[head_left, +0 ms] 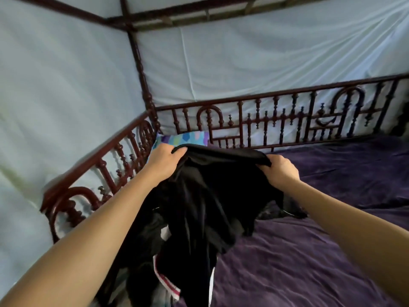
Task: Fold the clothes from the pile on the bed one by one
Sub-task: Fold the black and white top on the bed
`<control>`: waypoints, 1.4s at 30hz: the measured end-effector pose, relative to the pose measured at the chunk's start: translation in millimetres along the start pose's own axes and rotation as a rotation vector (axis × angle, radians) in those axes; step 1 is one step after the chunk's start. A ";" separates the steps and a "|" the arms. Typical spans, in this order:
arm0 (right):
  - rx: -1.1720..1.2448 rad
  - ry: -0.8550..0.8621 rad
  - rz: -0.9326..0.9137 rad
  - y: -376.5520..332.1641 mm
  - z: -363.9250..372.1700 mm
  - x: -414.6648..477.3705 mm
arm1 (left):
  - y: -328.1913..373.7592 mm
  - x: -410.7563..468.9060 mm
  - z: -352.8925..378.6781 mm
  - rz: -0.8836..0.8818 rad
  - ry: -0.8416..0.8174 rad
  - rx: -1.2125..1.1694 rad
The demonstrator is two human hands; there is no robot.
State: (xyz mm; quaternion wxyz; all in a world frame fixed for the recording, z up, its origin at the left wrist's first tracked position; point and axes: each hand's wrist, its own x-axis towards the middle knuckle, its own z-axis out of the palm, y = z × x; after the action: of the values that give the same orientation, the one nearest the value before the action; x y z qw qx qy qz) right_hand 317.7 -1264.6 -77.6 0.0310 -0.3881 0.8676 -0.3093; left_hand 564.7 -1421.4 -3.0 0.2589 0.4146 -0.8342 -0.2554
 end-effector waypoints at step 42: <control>0.977 -0.612 0.404 -169.6 38.1 -35.3 | -148.9 -22.8 45.0 0.051 -0.595 -0.444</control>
State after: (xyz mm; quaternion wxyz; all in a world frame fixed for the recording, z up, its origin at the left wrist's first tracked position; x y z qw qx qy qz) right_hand 464.5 -1345.7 -19.9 0.5113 -0.2281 0.6336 -0.5340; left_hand 631.0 -1471.4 -136.6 0.0948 0.2352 -0.8072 -0.5331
